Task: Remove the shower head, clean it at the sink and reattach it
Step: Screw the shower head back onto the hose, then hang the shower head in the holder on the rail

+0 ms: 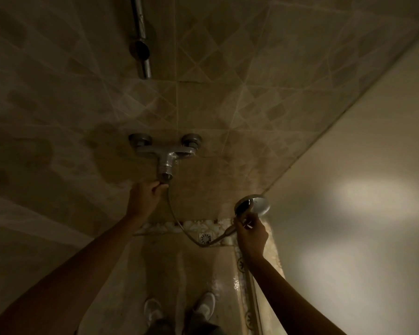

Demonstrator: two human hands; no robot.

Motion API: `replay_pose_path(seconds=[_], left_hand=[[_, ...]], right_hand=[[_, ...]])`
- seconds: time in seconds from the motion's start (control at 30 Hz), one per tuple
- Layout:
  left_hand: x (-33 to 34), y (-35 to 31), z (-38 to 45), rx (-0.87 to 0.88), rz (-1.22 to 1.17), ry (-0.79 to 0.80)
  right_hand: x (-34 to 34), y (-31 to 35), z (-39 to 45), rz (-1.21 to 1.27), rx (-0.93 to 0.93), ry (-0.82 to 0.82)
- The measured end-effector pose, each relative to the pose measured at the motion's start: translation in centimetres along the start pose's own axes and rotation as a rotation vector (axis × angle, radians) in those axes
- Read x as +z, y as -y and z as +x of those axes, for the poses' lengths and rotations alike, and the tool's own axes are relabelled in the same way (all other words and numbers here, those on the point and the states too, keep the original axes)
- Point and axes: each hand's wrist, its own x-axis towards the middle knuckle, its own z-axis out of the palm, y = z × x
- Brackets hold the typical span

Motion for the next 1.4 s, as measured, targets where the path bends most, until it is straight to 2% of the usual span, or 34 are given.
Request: replay_pose_path(seconds=[0.27, 0.33, 0.43, 0.53, 0.63, 0.7, 0.77, 0.83, 0.93, 1.03, 1.2, 1.3, 1.4], left_hand=[[-0.7, -1.5, -1.0, -0.058, -0.105, 0.015], [-0.6, -2.1, -1.7, -0.115, -0.168, 0.011], [0.0, -3.4, -3.1, -0.319, -0.302, 0.033], [1.4, -4.7, -4.7, -0.479, -0.268, 0.121], [2.9, -7.0, -5.9, -0.551, -0.285, 0.339], [3.5, -9.3, -6.1, -0.437, -0.381, 0.453], [3.6, -11.5, -5.8, -0.232, -0.449, 0.525], [3.2, -13.1, -5.2, -0.108, -0.522, 0.549], [2.6, -14.1, -4.0, -0.04, -0.628, 0.534], [1.5, -15.2, -2.5, 0.091, -0.626, 0.538], [-1.5, -18.4, -0.4, 0.131, -0.765, 0.492], [-3.7, -20.1, 1.0, 0.226, -0.79, 0.424], [-5.8, -21.7, 2.6, 0.282, -0.8, 0.371]], right_hand=[[-0.7, 1.4, -0.4, 0.005, -0.084, 0.05], [-0.8, 2.2, -0.4, 0.004, -0.113, 0.079], [-1.0, 3.4, -0.4, 0.017, -0.152, 0.106], [-1.3, 4.9, -0.4, 0.02, -0.182, 0.151], [-2.1, 6.8, -0.3, 0.093, -0.195, 0.229], [-2.8, 8.3, -0.3, 0.137, -0.228, 0.285], [-3.6, 10.1, -0.5, 0.198, -0.255, 0.342], [-4.6, 11.6, -0.5, 0.221, -0.299, 0.376], [-6.0, 13.8, -0.3, 0.3, -0.329, 0.443], [-6.8, 15.6, 0.3, 0.408, -0.324, 0.497], [-7.8, 19.3, 1.4, 0.467, -0.412, 0.49], [-8.6, 22.1, 1.6, 0.471, -0.48, 0.487], [-9.3, 24.9, 1.7, 0.401, -0.557, 0.416]])
